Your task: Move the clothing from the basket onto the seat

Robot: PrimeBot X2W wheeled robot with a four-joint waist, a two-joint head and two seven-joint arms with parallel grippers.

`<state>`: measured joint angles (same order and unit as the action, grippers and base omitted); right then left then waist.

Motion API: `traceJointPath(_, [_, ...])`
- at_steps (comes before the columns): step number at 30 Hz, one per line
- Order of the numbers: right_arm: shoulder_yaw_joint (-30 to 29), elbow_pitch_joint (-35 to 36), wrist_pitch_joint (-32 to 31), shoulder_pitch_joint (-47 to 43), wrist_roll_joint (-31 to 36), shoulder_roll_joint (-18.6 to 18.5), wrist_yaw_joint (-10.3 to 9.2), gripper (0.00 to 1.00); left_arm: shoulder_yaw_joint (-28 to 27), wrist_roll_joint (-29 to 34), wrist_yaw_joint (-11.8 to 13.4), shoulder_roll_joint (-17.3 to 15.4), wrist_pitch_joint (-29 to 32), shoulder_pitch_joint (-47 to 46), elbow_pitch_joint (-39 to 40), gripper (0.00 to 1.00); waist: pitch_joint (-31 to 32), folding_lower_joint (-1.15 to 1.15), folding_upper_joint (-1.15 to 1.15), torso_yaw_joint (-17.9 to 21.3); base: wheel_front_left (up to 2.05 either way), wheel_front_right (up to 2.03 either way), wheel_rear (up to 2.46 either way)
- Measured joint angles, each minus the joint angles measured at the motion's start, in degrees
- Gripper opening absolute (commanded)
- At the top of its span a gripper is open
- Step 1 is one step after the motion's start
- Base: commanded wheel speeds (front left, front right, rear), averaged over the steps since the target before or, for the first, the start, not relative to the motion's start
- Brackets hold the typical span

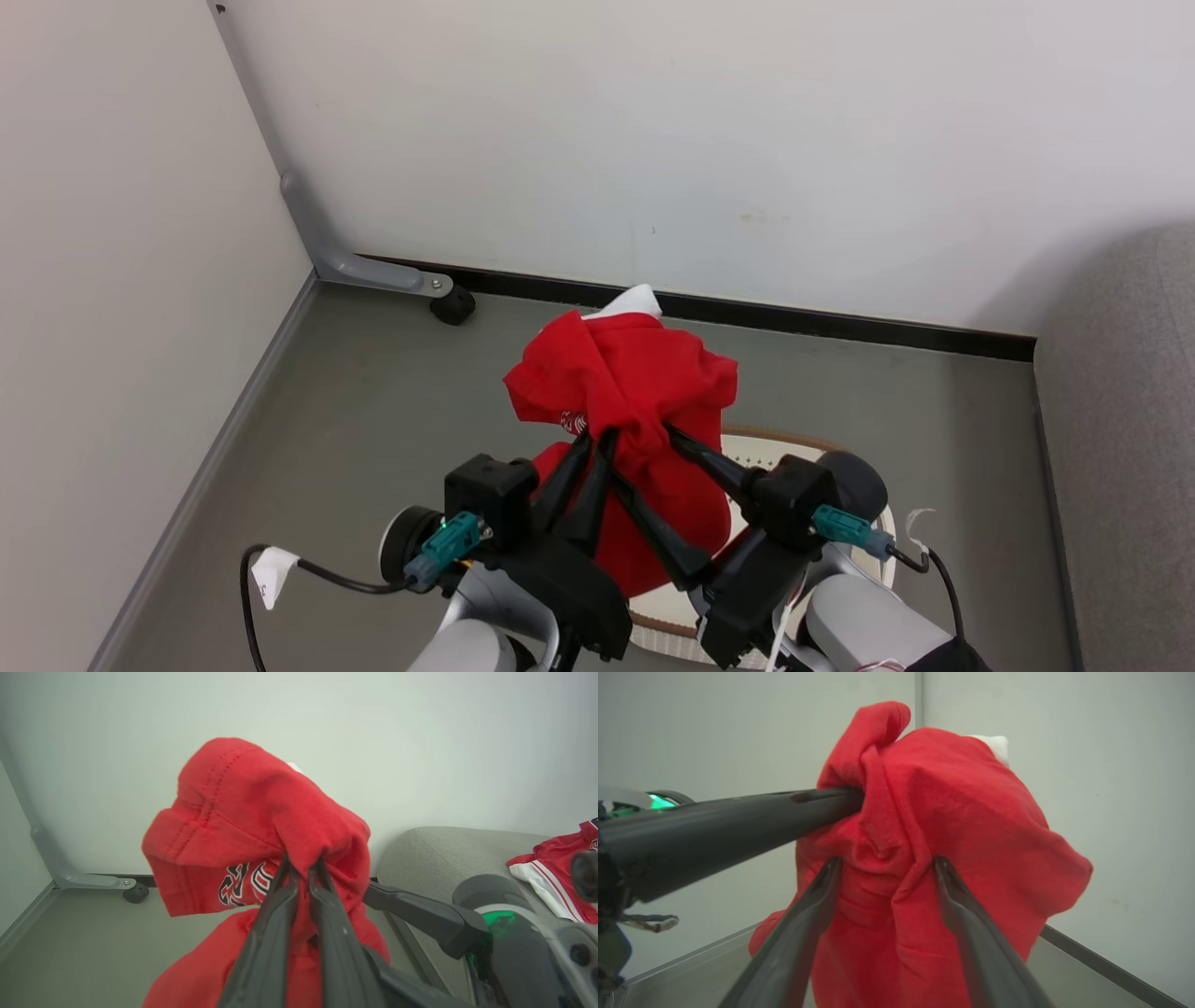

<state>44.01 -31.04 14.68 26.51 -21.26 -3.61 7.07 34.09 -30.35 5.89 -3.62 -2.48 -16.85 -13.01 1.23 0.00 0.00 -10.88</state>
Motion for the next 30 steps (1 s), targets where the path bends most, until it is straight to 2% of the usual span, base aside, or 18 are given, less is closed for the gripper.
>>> traceJointPath(7, [-0.01, -0.86, 0.00, -0.01, -0.45, -0.02, 0.00, 1.00, 1.63, -2.29, -1.46, -0.01, 2.48, 1.29, 2.23, 0.00, -0.06, 0.00, 0.00, 0.04, 0.00, 0.00, 0.00])
traceJointPath(8, [-0.01, -0.87, 0.00, -0.01, -0.53, -0.02, 0.00, 0.86, 1.76, -2.30, -1.53, -0.01, 2.79, 1.39, 2.42, 0.00, -0.07, 0.00, 0.00, 0.04, 0.00, 0.00, 0.00])
traceJointPath(9, [-0.01, -0.90, 0.00, -0.01, -0.58, -0.02, 0.00, 0.86, 1.88, -2.36, -1.88, -0.02, 3.16, 1.56, 2.58, 0.00, -0.07, 0.00, 0.00, 0.04, 0.00, 0.00, 0.00])
traceJointPath(10, [-0.01, -0.94, 0.00, -0.02, -0.59, -0.02, 0.00, 0.47, 1.97, -2.36, -1.88, -0.01, 3.45, 1.72, 2.75, 0.00, -0.08, 0.00, 0.00, 0.03, 0.00, 0.00, 0.00])
traceJointPath(11, [-0.01, -0.96, 0.00, -0.02, -0.75, -0.03, 0.00, 0.31, 2.01, -2.37, -1.88, -0.01, 3.64, 1.79, 2.90, 0.00, -0.08, 0.00, 0.00, 0.03, 0.00, 0.00, 0.00])
traceJointPath(12, [-0.01, -0.96, 0.00, -0.02, -1.03, -0.02, 0.00, 0.08, 2.02, -2.37, -1.88, -0.01, 3.93, 1.79, 3.05, 0.00, -0.09, 0.00, 0.00, 0.02, 0.00, 0.00, 0.00])
traceJointPath(13, [-0.02, -0.93, 0.00, -0.02, -1.18, -0.01, 0.00, 0.00, 2.02, -2.42, -1.88, 0.00, 3.98, 1.79, 3.18, 0.00, -0.10, 0.00, 0.00, 0.01, 0.00, 0.00, 0.00])
traceJointPath(18, [-0.02, -0.86, 0.00, -0.04, -1.55, 0.02, 0.02, 0.00, 1.83, -2.80, -1.83, 0.00, 4.70, 1.79, 3.68, 0.00, -0.16, 0.00, 0.00, -0.04, 0.00, 0.00, 0.00])
traceJointPath(19, [-0.03, -0.86, 0.00, -0.04, -1.65, 0.02, 0.02, 0.00, 1.77, -2.80, -1.78, 0.00, 4.91, 1.79, 3.78, 0.09, -0.17, 0.00, 0.00, -0.02, 0.00, 0.00, 0.00])
traceJointPath(20, [-0.10, -0.85, 0.00, -0.07, -1.88, 0.03, 0.02, 0.00, 1.69, -2.80, -1.77, -0.01, 4.91, 1.79, 3.82, 0.29, -0.20, 0.00, 0.00, 0.00, 0.00, 0.00, 0.00])
traceJointPath(22, [-0.64, -0.85, 0.00, -0.11, -2.02, 0.07, 0.02, 0.00, 1.67, -2.79, -1.63, -0.05, 4.91, 1.83, 3.96, 0.54, -0.26, 0.00, 0.00, 0.06, 0.00, 0.00, 0.00])
traceJointPath(23, [-1.07, -0.86, 0.00, -0.12, -2.04, 0.05, 0.02, 0.00, 1.67, -2.78, -1.62, -0.07, 4.91, 1.91, 4.05, 0.85, -0.29, 0.00, 0.00, 0.11, 0.00, 0.00, 0.00])
traceJointPath(24, [-1.52, -0.87, 0.00, -0.13, -2.14, 0.02, 0.02, 0.00, 1.71, -2.72, -1.60, -0.12, 4.91, 1.98, 4.10, 1.00, -0.32, 0.00, 0.00, 0.17, 0.00, 0.00, 0.00])
traceJointPath(30, [-3.49, -1.01, 0.00, -0.45, -2.44, 0.02, 0.02, 0.00, 1.90, -1.93, -1.35, -1.01, 4.88, 2.12, 4.07, 1.00, -0.54, 0.00, 0.00, 0.77, 0.00, 0.00, 0.00])
